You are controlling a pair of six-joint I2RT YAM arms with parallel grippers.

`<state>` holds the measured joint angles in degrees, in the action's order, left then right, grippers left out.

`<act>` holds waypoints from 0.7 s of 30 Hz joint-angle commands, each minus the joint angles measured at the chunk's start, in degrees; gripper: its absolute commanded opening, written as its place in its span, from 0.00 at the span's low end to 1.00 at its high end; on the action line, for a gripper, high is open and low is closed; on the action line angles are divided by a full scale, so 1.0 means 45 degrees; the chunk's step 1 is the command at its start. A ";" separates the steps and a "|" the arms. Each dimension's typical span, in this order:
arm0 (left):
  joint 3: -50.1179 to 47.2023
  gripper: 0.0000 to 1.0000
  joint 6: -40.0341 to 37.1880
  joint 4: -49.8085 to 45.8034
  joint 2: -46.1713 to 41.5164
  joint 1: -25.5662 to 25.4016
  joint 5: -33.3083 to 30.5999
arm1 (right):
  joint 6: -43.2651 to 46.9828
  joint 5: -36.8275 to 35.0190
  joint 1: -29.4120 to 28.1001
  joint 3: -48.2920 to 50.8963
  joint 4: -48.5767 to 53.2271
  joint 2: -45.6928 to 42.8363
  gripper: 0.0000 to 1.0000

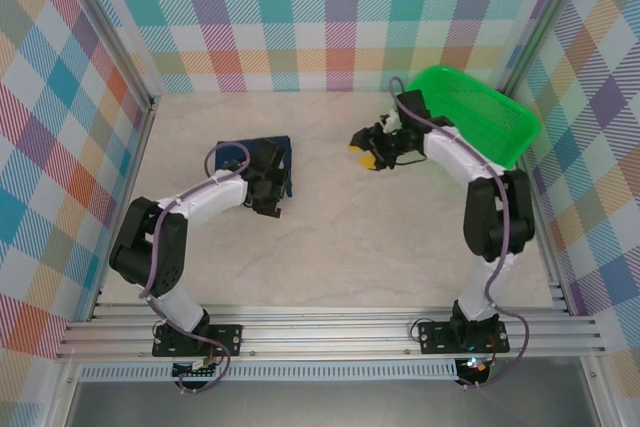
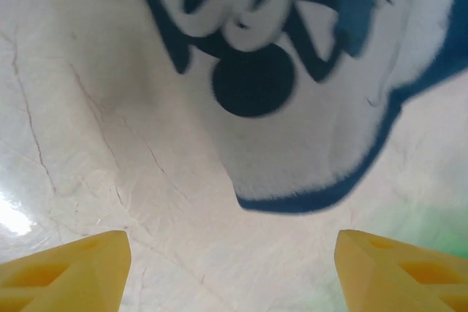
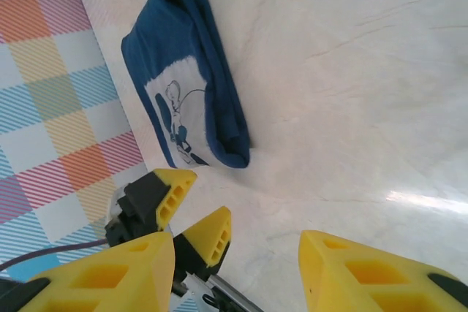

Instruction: Fold and stack the t-shirts

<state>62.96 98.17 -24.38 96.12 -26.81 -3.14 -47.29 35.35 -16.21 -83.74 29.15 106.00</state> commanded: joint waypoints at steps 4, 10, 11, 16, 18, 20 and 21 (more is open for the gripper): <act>0.0001 0.72 0.3509 0.1763 0.0688 0.0038 -0.2237 | 0.1267 0.0278 0.0379 0.1681 0.0433 -0.1427 0.49; 0.0412 0.62 0.3502 0.2343 0.1874 0.0195 -0.1878 | 0.1292 0.0400 0.0654 0.2777 0.0498 -0.2268 0.48; 0.0462 0.61 0.3548 0.2361 0.2017 0.0207 -0.1944 | 0.1290 0.0401 0.0700 0.2889 0.0472 -0.2320 0.48; 0.1424 0.60 0.3250 0.1483 0.2872 0.0773 -0.1950 | 0.1238 0.0608 0.0738 0.3371 0.0274 -0.2290 0.46; 0.1744 0.58 0.3270 0.1004 0.3127 0.1122 -0.1971 | 0.1170 0.0640 0.0728 0.3574 0.0180 -0.2303 0.45; 0.1847 0.56 0.3323 0.0925 0.3389 0.1552 -0.1989 | 0.1134 0.0623 0.0730 0.3755 0.0126 -0.2396 0.45; 0.1947 0.54 0.3250 0.0852 0.3543 0.1850 -0.1997 | 0.1123 0.0584 0.0740 0.3831 0.0143 -0.2467 0.45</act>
<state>70.35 112.75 -17.30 110.02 -22.17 -9.76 -42.76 36.69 -13.08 -67.48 30.46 96.79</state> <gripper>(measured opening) 0.551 0.452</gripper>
